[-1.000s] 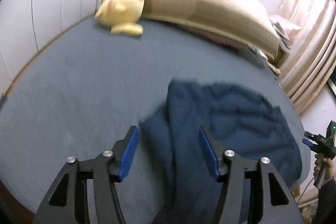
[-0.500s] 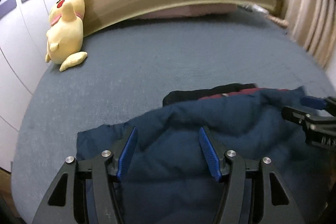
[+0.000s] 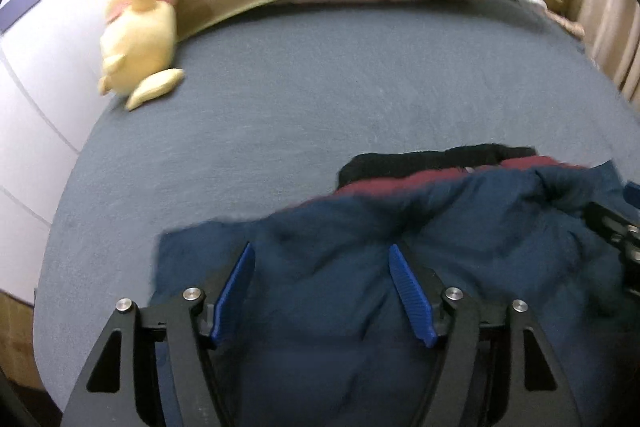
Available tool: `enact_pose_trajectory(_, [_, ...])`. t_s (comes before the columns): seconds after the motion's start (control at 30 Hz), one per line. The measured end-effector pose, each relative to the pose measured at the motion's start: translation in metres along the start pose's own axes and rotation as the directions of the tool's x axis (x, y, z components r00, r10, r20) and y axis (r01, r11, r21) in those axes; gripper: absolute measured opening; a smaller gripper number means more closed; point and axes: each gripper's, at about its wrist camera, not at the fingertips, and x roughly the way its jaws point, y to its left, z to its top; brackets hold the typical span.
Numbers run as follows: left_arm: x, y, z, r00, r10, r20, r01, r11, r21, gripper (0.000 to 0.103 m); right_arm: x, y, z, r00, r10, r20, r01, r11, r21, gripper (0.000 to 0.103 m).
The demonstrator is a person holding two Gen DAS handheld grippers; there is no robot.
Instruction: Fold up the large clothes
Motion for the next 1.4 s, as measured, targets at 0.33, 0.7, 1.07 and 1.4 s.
enact_pose_trajectory(0.33, [-0.120, 0.022, -0.131, 0.986, -0.009, 0.168, 0.017, 0.999, -0.041, 0.074, -0.113, 0.002, -0.150, 0.987, 0.019, 0.162, -0.017, 1.000, -0.013, 0.089])
enact_pose_trajectory(0.7, [-0.081, -0.003, -0.181, 0.987, 0.066, 0.146, -0.064, 0.998, -0.013, 0.075, -0.077, 0.018, -0.192, 0.979, -0.062, 0.195, 0.071, 0.997, -0.038, 0.090])
enact_pose_trajectory(1.07, [-0.067, 0.003, -0.181, 0.996, 0.030, 0.088, -0.028, 0.999, -0.023, 0.077, -0.059, 0.011, -0.186, 0.994, -0.038, 0.100, 0.039, 0.999, -0.012, 0.097])
enact_pose_trajectory(1.4, [-0.080, 0.049, -0.172, 0.987, 0.107, 0.116, -0.088, 0.983, -0.159, 0.077, -0.091, -0.031, -0.160, 0.985, -0.047, 0.167, 0.031, 0.995, 0.096, 0.097])
